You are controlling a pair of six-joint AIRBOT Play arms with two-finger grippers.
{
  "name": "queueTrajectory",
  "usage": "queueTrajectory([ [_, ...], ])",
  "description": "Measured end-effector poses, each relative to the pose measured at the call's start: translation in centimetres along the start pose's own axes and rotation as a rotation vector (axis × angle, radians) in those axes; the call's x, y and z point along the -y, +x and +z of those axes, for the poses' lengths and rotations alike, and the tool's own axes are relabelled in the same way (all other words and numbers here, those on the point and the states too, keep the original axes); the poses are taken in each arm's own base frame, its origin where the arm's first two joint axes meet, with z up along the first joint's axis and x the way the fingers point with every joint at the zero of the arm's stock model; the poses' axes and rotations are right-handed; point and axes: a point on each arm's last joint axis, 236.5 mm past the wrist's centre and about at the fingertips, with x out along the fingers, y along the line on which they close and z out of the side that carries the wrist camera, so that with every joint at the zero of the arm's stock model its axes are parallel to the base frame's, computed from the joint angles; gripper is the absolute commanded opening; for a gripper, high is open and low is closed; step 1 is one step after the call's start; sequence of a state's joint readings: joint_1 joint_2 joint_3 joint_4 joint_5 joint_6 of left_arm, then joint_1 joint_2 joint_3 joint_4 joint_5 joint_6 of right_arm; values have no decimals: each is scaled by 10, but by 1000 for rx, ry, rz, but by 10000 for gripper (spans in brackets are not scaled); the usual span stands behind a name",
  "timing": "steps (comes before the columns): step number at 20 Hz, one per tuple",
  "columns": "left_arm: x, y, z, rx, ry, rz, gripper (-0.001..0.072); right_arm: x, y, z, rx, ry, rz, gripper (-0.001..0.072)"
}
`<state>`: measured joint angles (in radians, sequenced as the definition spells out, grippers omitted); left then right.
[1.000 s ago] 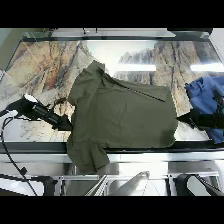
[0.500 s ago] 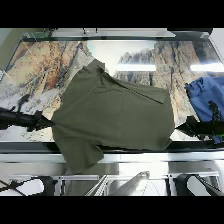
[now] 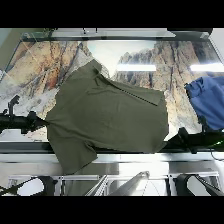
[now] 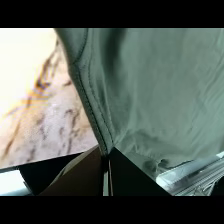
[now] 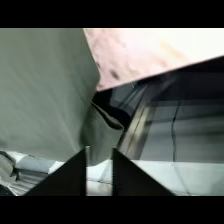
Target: Fold the shirts.
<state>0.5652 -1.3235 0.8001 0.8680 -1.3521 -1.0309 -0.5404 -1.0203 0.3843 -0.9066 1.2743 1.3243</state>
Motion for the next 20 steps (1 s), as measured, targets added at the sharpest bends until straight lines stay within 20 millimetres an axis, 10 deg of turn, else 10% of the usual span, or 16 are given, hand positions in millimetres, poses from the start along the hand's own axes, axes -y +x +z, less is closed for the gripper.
queueTrajectory([
  [3,5,4,-2,-16,25,3,17,5,12,-10,-21,-8,-7,261],
  [11,7,6,-2,-18,42,8,17,12,22,5,31,-31,-10,269],
  [14,6,6,0,-13,42,11,17,9,33,7,4,-46,31,10],
  [20,6,6,0,-9,42,12,18,-16,28,21,14,-125,129,9],
])
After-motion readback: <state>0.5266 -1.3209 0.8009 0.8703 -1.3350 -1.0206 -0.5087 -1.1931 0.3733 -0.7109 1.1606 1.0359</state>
